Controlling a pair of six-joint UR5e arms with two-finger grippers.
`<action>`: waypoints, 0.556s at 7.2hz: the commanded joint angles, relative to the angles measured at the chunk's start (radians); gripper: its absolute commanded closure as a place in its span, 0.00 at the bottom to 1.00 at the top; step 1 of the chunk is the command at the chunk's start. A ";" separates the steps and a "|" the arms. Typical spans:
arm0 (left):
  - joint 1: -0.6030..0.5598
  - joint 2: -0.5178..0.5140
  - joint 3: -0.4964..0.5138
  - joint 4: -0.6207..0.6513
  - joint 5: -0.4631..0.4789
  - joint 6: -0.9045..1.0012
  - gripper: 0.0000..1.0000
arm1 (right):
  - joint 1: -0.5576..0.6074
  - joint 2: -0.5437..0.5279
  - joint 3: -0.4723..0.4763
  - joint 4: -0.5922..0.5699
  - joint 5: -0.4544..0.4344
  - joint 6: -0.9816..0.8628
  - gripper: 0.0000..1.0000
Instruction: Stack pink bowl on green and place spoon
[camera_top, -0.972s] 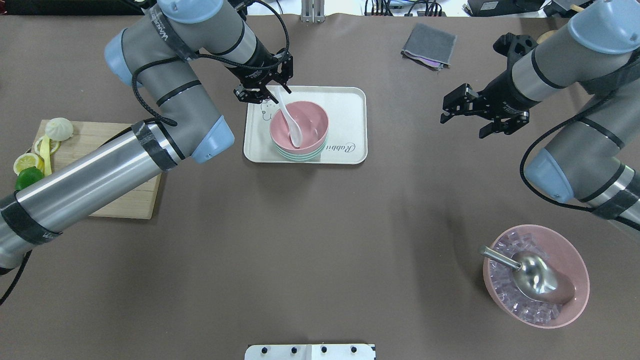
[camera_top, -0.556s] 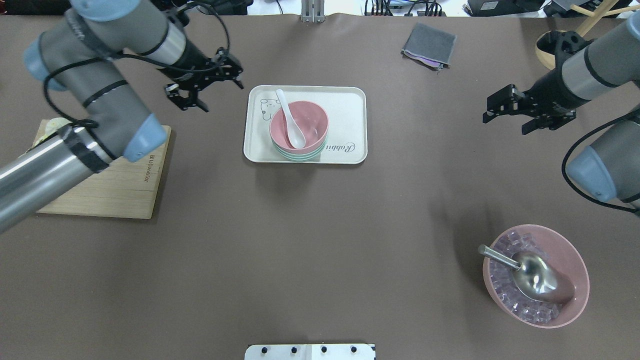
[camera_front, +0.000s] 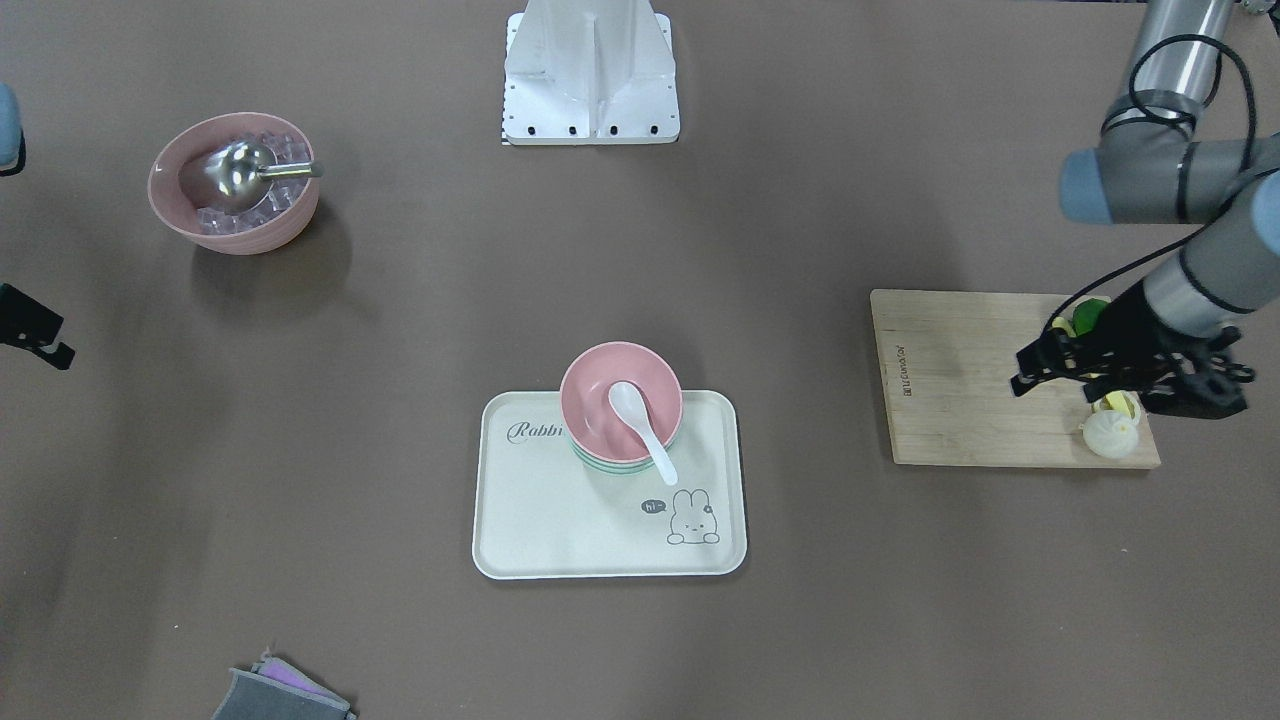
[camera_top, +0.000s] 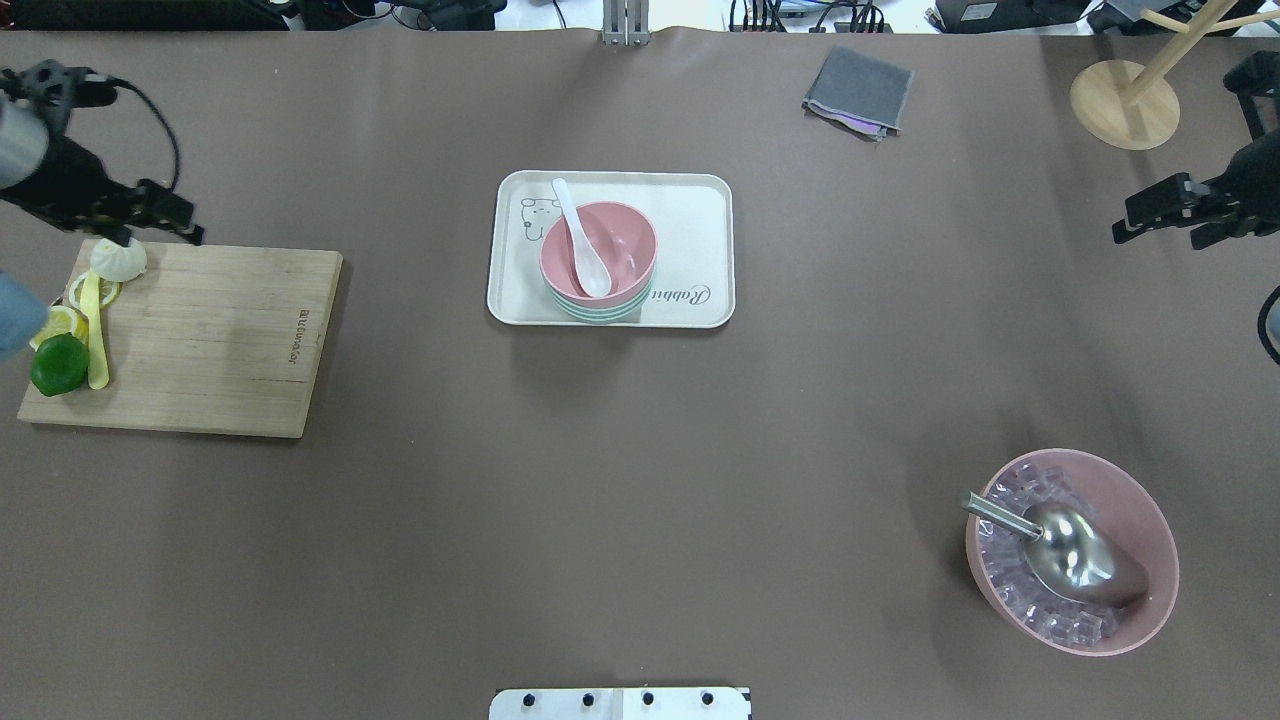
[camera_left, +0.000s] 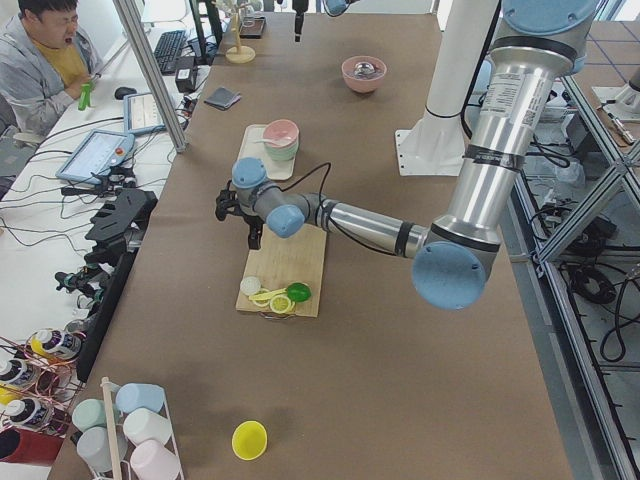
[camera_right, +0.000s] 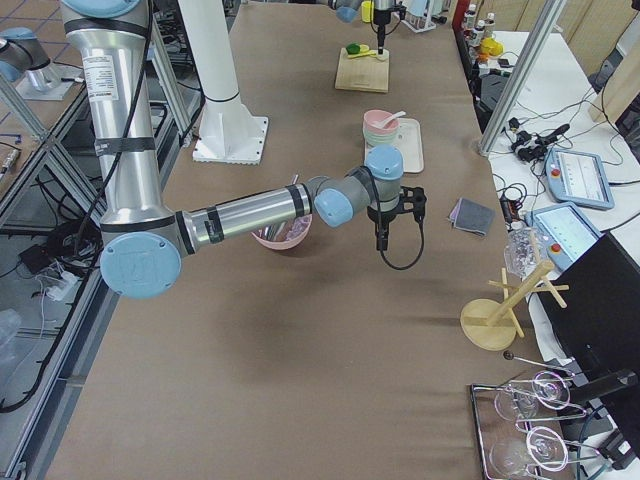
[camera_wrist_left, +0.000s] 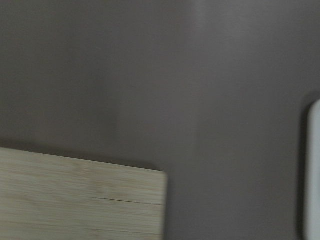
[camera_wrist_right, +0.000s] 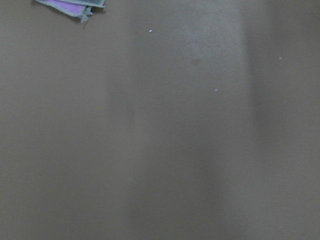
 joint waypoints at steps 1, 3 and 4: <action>-0.167 0.131 -0.002 0.084 -0.033 0.334 0.01 | 0.075 -0.005 -0.082 -0.022 0.002 -0.205 0.00; -0.240 0.140 -0.009 0.160 -0.108 0.347 0.01 | 0.103 0.001 -0.082 -0.112 0.002 -0.317 0.00; -0.258 0.211 -0.069 0.138 -0.100 0.347 0.01 | 0.105 0.001 -0.078 -0.120 0.005 -0.325 0.00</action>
